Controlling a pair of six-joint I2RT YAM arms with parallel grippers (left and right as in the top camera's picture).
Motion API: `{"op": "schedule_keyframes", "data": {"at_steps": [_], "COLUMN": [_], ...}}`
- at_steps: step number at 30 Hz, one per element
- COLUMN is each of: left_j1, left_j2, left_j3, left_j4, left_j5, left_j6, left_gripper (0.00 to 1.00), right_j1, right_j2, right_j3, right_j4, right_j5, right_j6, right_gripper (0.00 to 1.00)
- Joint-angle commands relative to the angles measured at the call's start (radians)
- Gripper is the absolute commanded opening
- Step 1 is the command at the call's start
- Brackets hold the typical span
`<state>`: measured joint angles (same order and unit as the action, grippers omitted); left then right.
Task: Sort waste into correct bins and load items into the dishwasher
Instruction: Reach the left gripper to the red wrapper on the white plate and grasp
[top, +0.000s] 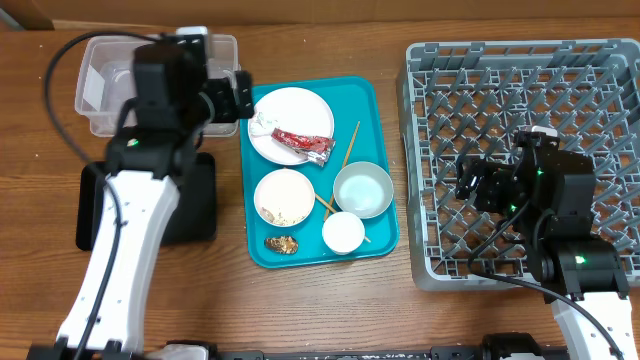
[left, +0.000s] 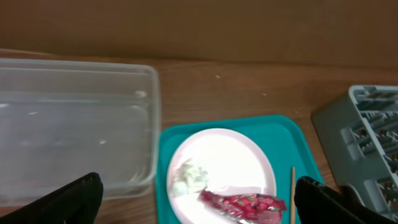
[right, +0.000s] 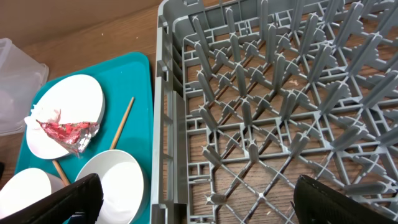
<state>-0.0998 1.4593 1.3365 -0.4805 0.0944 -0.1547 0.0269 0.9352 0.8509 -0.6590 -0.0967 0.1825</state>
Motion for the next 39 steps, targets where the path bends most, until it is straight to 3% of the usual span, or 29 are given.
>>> {"op": "schedule_keyframes", "data": {"at_steps": [1, 9, 15, 23, 32, 35, 39], "left_j1": [-0.069, -0.133, -0.161, -0.188, -0.196, -0.197, -0.196], "left_j2": [0.105, 0.302, 0.41, 0.504, 0.547, 0.548, 0.548], "left_j3": [0.014, 0.014, 0.014, 0.014, 0.014, 0.014, 0.014], "left_j4": [0.038, 0.042, 0.042, 0.042, 0.043, 0.043, 0.052], "left_j5": [0.011, 0.091, 0.099, 0.142, 0.087, 0.052, 0.052], "left_j6": [-0.011, -0.258, -0.357, -0.443, -0.452, -0.452, -0.452], "left_gripper": [1.0, 0.98, 0.95, 0.91, 0.84, 0.76, 0.49], "right_j1": [0.004, 0.004, 0.004, 0.004, 0.004, 0.004, 0.004], "right_j2": [-0.006, -0.006, -0.006, -0.006, -0.003, -0.002, -0.002], "right_j3": [0.029, 0.029, 0.029, 0.029, 0.029, 0.029, 0.029], "right_j4": [-0.005, -0.031, -0.039, -0.04, -0.061, -0.061, -0.061], "right_j5": [0.006, 0.006, 0.006, 0.006, 0.006, 0.006, 0.006], "right_j6": [-0.006, -0.006, -0.006, -0.006, -0.006, -0.006, 0.001], "right_gripper": [1.0, 1.0, 1.0, 1.0, 1.0, 1.0, 1.0]}}
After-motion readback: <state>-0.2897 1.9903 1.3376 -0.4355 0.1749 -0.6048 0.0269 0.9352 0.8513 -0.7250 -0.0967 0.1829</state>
